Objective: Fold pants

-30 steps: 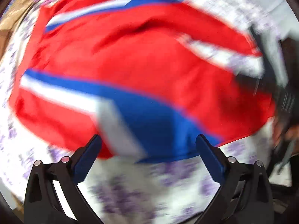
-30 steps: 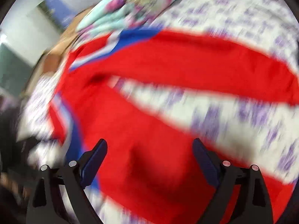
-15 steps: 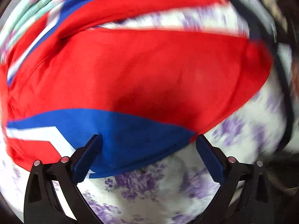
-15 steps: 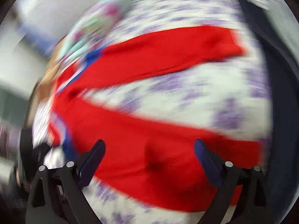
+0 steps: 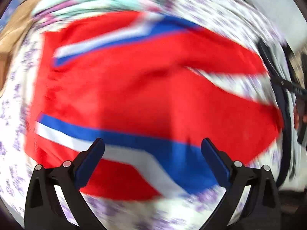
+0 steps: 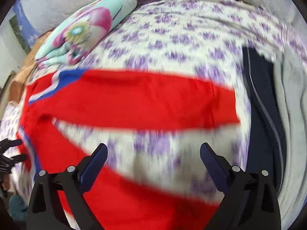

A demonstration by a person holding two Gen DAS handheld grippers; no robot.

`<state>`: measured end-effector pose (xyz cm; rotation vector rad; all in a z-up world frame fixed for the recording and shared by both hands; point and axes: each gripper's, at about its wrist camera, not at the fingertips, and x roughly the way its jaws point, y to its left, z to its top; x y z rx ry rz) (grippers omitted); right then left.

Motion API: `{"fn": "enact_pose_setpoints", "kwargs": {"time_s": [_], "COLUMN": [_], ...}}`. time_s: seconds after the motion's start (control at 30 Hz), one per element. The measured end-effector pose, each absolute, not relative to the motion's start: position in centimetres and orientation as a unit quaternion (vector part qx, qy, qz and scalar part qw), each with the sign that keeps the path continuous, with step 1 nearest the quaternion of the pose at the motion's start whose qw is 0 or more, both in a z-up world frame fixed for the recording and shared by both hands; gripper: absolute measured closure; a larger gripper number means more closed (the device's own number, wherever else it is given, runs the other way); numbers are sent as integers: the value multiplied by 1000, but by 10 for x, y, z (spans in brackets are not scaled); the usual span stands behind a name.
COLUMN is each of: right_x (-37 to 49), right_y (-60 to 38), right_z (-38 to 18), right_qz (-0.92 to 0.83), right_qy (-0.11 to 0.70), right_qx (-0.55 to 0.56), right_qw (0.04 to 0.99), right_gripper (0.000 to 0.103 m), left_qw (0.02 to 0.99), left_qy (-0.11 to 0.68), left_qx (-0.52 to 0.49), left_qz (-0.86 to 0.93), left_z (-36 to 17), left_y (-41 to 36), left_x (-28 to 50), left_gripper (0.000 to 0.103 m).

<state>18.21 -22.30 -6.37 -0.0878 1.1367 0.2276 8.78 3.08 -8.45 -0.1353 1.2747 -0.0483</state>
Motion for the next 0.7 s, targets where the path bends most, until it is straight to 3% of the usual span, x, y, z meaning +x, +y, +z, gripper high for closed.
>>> {"fn": "enact_pose_setpoints", "kwargs": {"time_s": [0.13,0.3,0.4,0.7], "right_x": [224,260,278,311], "right_y": [-178,-124,-99,-70], "right_z": [-54,-72,-91,-124], "right_qz": [148,190,205,268], "right_qy": [488,490,489,507], "right_qx": [-105,-182,-254,-318], "right_qw": [854,831,809,755], "right_gripper": [4,4,4,4], "left_qw": [809,817,806,778], "left_qy": [587,566,566,604], "left_qx": [11,89,161,171], "left_qz": [36,64,72,16], "left_z": [-81,-56,-55,-91], "left_y": [83,151,173,193], "left_x": [119,167,191,240], "left_gripper": [5,5,29,29]}}
